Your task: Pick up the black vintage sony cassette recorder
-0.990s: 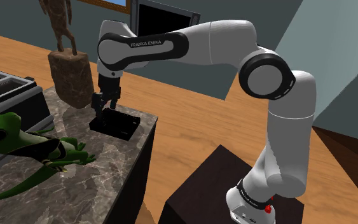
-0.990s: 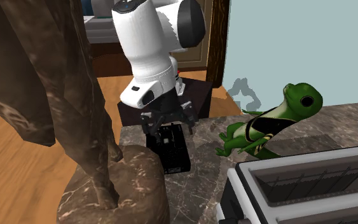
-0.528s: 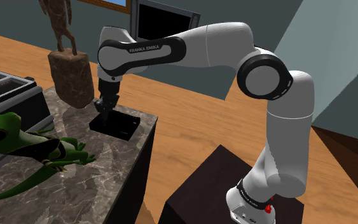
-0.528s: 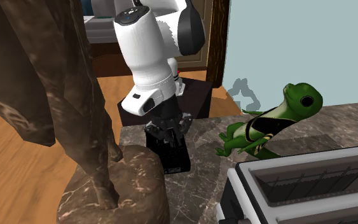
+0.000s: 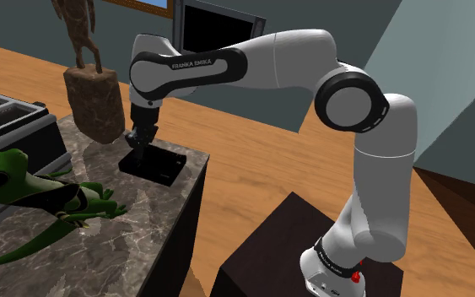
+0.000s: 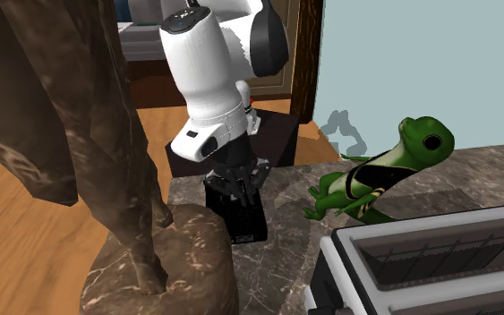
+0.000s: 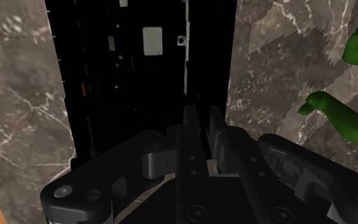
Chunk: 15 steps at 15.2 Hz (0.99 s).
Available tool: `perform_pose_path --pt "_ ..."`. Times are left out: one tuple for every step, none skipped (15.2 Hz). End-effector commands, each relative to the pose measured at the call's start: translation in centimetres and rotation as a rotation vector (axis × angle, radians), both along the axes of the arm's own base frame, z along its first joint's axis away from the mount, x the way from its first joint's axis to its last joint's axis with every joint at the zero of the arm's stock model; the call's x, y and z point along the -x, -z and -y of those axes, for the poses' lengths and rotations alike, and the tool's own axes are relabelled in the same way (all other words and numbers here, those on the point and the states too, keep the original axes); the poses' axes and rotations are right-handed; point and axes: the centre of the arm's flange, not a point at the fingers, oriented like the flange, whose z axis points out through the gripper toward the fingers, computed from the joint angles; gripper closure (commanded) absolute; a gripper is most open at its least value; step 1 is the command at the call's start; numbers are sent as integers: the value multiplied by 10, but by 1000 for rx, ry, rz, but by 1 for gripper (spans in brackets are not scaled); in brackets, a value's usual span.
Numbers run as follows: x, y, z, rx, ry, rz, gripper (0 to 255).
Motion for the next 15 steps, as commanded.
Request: perform_pose_path --pt "0 -8 0 0 0 0 255" --pt "0 -13 0 0 0 0 255" --pt "0 -19 0 0 0 0 255" --pt "0 -24 0 0 0 0 255" --pt "0 -29 0 0 0 0 255" --pt "0 -34 0 0 0 0 255" --pt "0 -40 0 0 0 0 255" --pt "0 -45 0 0 0 0 255" --pt "0 -50 0 0 0 0 255" --pt "0 -56 0 0 0 0 255" --pt "0 -61 0 0 0 0 255" --pt "0 -66 0 0 0 0 255" --pt "0 -71 0 0 0 0 255" --pt "0 -77 0 0 0 0 255" --pt "0 -77 0 0 0 0 255"
